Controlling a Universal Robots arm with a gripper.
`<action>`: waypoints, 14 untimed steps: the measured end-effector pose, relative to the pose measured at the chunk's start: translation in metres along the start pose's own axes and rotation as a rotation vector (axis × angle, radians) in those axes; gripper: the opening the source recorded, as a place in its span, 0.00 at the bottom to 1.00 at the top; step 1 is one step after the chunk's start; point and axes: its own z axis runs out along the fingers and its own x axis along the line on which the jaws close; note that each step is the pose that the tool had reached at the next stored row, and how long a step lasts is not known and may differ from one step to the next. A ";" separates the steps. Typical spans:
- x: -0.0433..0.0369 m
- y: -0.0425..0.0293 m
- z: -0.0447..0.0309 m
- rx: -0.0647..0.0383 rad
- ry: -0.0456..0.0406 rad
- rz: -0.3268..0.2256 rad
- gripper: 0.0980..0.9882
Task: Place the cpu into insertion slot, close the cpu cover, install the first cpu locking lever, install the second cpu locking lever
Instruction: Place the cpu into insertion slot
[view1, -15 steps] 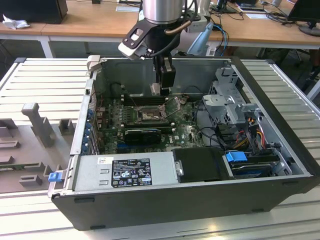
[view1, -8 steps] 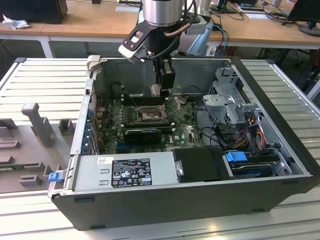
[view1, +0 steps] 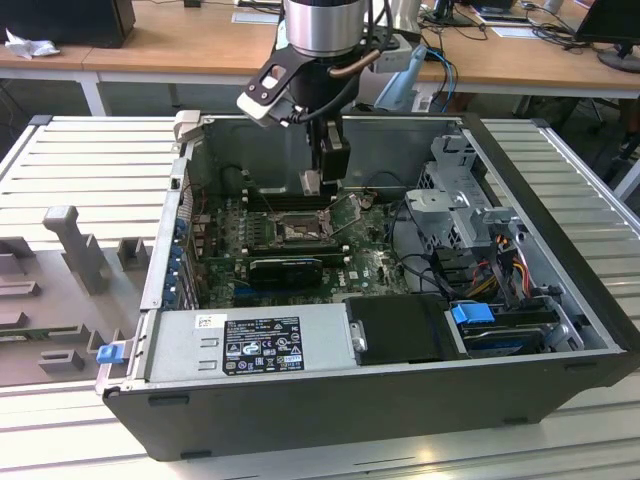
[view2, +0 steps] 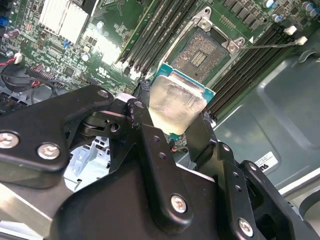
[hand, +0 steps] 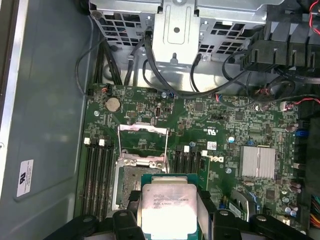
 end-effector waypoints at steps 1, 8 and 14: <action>0.0000 0.0000 0.0006 0.000 0.0000 0.000 0.48; -0.0003 -0.0012 0.0138 0.001 -0.0001 0.002 0.48; -0.0004 -0.0026 0.0246 0.000 -0.0046 0.054 0.48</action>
